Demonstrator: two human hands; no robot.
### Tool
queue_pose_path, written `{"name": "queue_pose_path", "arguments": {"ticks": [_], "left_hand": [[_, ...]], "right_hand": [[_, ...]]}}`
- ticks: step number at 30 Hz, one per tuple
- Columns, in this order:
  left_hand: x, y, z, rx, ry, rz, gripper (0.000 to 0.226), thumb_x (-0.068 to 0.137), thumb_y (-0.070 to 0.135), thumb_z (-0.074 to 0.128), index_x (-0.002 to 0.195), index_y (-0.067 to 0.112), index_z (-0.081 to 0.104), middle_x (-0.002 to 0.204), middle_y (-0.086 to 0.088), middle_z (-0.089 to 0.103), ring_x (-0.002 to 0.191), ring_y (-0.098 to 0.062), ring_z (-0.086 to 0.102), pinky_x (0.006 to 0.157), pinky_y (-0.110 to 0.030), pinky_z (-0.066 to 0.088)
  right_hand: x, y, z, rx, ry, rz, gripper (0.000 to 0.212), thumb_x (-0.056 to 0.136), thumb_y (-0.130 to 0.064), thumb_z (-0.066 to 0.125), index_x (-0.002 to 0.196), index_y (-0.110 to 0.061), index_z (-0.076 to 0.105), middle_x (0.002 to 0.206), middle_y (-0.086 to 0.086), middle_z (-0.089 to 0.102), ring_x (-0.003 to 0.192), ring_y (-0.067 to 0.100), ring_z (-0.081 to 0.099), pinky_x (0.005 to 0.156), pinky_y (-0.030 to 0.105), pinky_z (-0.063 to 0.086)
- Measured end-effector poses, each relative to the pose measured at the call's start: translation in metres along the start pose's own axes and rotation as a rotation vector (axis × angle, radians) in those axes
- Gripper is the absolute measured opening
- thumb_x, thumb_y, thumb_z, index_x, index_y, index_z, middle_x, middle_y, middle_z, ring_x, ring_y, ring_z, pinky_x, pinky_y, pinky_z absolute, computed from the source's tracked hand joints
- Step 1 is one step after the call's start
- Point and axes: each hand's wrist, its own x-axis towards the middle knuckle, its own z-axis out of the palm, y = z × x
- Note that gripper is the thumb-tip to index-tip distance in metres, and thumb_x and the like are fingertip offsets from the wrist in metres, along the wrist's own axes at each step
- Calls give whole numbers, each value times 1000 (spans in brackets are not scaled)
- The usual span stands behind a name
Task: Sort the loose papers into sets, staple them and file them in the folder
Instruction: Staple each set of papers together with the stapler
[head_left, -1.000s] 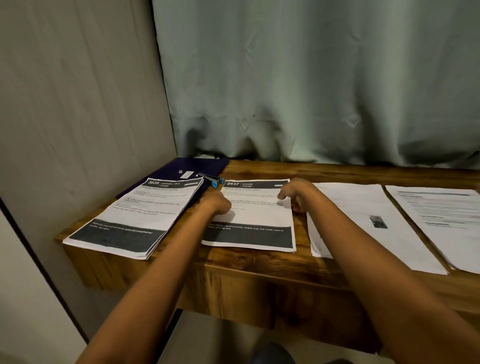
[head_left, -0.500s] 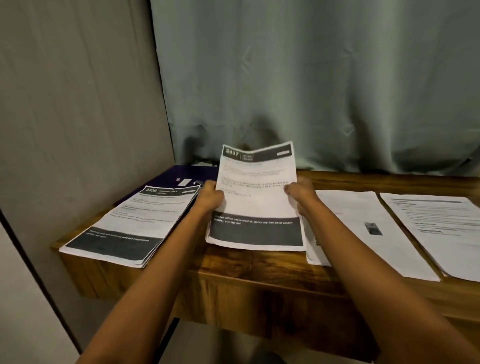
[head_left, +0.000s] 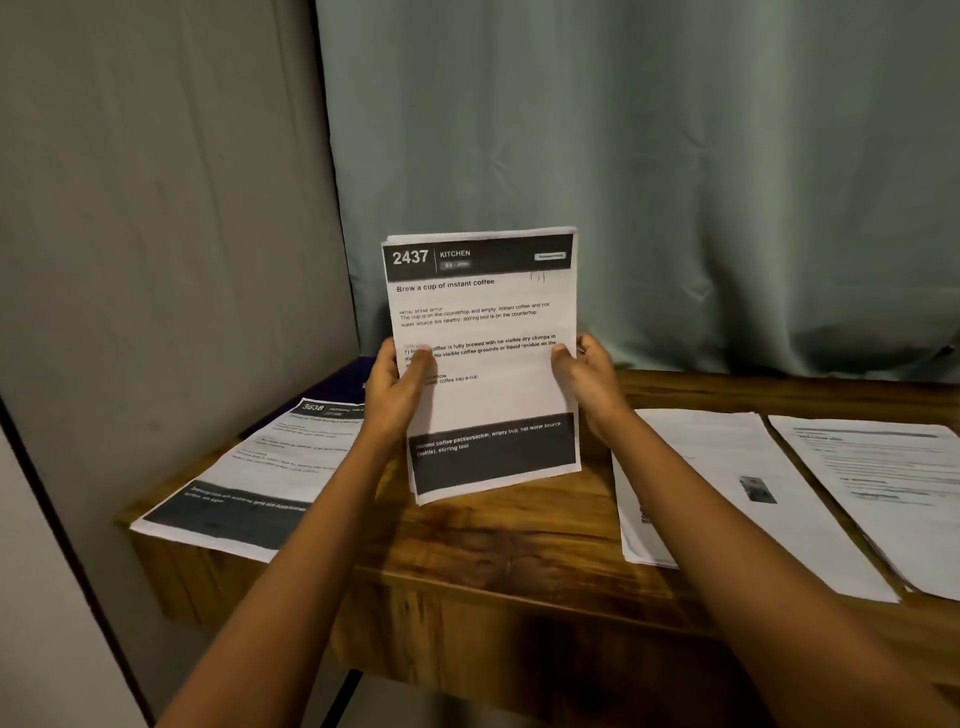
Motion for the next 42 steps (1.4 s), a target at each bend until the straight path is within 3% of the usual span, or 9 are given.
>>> {"name": "queue_pose_path", "arguments": {"ticks": [3, 5, 7, 10, 14, 19, 26, 33, 42], "left_hand": [[11, 18, -4, -93, -42, 42, 23, 94, 22, 57, 117, 17, 56, 107, 7, 68, 86, -7, 69, 68, -24, 56], [21, 30, -6, -146, -87, 36, 23, 93, 20, 59, 116, 14, 57, 108, 0, 70, 87, -13, 71, 68, -28, 58], [30, 40, -9, -206, -137, 14, 21, 92, 18, 60, 112, 13, 58, 107, -6, 71, 90, -22, 71, 72, -37, 58], [42, 54, -10, -289, -197, 7, 11, 92, 15, 59, 103, 14, 58, 94, -3, 74, 83, -20, 71, 68, -34, 57], [52, 71, -8, -315, -269, -5, 8, 94, 15, 54, 101, 17, 59, 86, -1, 74, 76, -17, 70, 69, -34, 59], [63, 81, -13, -339, -552, -3, 36, 98, 24, 47, 131, 34, 54, 126, -11, 62, 104, -25, 64, 89, -45, 54], [74, 107, -13, -294, -754, 58, 67, 79, 40, 72, 139, 30, 44, 130, -9, 59, 106, -27, 62, 86, -40, 56], [75, 96, 1, -516, -655, 108, 42, 69, 38, 80, 104, 20, 66, 132, -6, 59, 116, -27, 59, 88, -39, 54], [67, 83, 5, -682, -458, 132, 23, 71, 26, 78, 84, 13, 65, 117, -11, 68, 114, -25, 61, 84, -34, 54]], "right_hand": [[8, -13, 1, -78, -3, -72, 30, 98, -20, 50, 127, -11, 50, 124, 3, 60, 105, 18, 60, 86, 32, 54], [15, -24, 1, -89, -8, -94, 27, 98, -22, 50, 123, -13, 52, 122, 4, 62, 106, 21, 62, 91, 39, 53], [22, -36, 1, -37, -14, -106, 23, 98, -21, 50, 120, -14, 54, 112, 0, 65, 96, 16, 65, 80, 31, 56], [30, -52, 3, 49, -13, -115, 20, 99, -18, 49, 116, -13, 57, 94, -7, 67, 76, 3, 66, 57, 16, 52], [37, -61, 5, 98, -14, -114, 17, 99, -17, 49, 111, -16, 62, 89, -6, 70, 67, 1, 68, 54, 17, 52], [42, -62, 3, 153, -6, -113, 15, 98, -15, 51, 108, -16, 63, 92, -3, 71, 72, 7, 70, 57, 21, 53], [46, -65, 2, 186, -31, -67, 16, 98, -19, 50, 109, -16, 62, 89, -4, 70, 64, 4, 68, 48, 16, 49], [50, -60, 6, 214, -32, -12, 15, 98, -20, 50, 99, -15, 65, 95, 5, 73, 85, 22, 70, 72, 38, 58], [44, -57, 14, 196, 11, -37, 16, 100, -17, 47, 100, -16, 63, 91, 1, 72, 78, 15, 69, 61, 27, 56]]}}
